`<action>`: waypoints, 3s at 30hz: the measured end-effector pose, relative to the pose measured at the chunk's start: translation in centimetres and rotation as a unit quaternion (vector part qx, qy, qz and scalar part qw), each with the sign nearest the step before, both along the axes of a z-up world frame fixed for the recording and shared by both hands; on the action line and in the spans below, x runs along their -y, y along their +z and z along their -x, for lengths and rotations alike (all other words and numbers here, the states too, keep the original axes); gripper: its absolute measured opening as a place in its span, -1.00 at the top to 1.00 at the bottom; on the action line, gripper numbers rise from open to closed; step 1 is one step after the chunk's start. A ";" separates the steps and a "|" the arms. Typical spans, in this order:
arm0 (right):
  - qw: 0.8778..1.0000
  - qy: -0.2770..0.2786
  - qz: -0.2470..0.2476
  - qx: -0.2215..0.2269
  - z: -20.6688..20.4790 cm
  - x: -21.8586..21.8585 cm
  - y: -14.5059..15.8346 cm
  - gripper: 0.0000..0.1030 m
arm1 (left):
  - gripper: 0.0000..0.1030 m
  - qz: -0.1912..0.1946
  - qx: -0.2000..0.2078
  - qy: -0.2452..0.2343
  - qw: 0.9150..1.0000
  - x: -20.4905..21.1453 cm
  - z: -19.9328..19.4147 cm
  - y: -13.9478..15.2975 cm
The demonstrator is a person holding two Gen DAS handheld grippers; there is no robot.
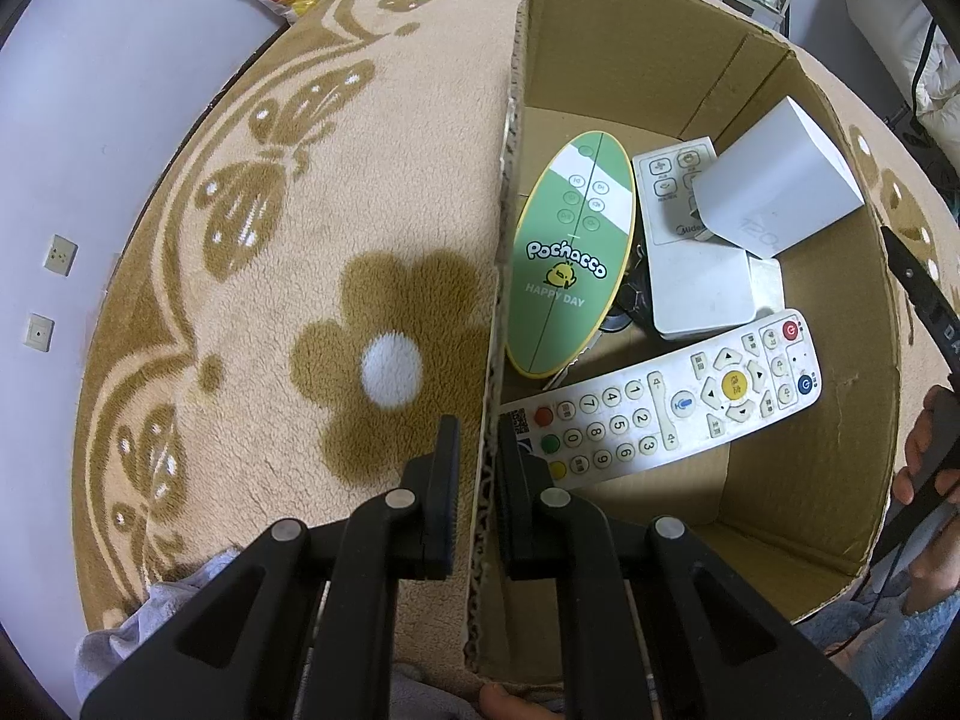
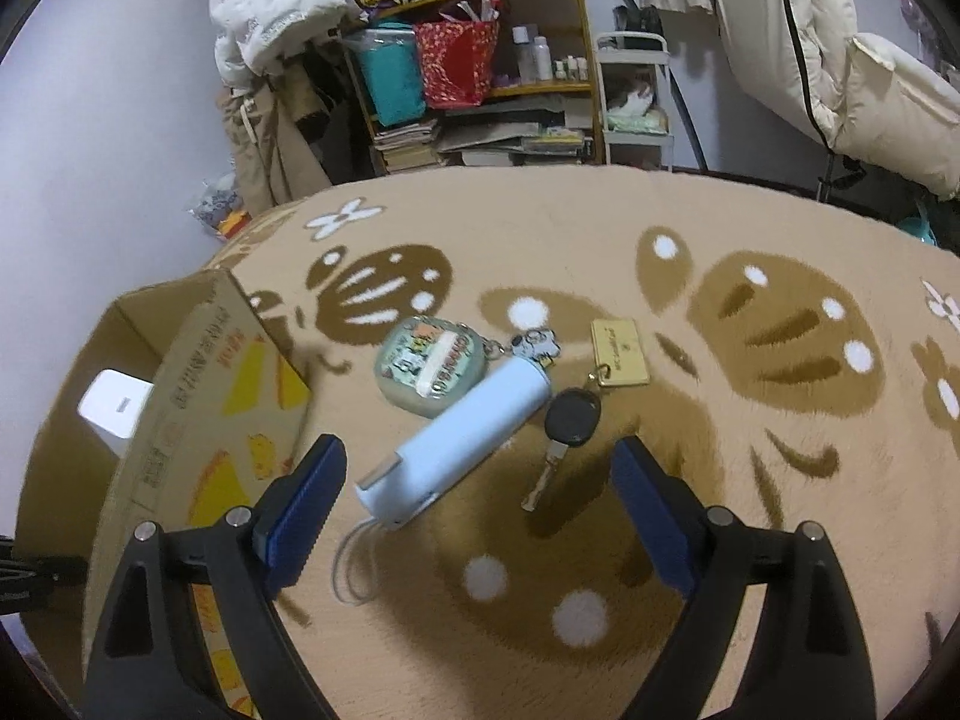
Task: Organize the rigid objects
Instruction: 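Move the right gripper back over the black car key, then grasp the black car key with the right gripper and lift it, then carry the car key into the box and release it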
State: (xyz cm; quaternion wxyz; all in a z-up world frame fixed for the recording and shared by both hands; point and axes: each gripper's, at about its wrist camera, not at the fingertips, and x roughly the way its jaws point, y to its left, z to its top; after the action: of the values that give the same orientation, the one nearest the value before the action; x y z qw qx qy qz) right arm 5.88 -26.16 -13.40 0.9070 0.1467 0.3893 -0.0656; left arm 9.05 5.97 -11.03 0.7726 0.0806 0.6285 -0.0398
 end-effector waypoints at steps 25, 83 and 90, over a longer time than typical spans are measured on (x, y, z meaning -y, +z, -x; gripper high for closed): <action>0.999 -0.032 0.021 -0.039 -1.8 3.6 -4.0 -0.38 | 0.81 -0.002 -0.001 0.000 1.000 0.0 0.0 0.0; 0.989 0.043 0.023 0.137 -1.3 -3.1 8.5 0.36 | 0.82 -0.009 -0.003 0.000 1.000 0.5 0.0 -0.2; 0.985 0.099 -0.001 0.143 -2.6 -6.4 9.7 0.36 | 0.82 -0.006 -0.003 0.000 1.000 0.4 -0.1 -0.2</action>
State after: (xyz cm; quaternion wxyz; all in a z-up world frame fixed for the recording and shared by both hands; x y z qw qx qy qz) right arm 8.52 -19.71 -3.66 0.9551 0.1160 0.2687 0.0464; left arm 9.16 5.57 -11.21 0.7699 0.0853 0.6314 -0.0363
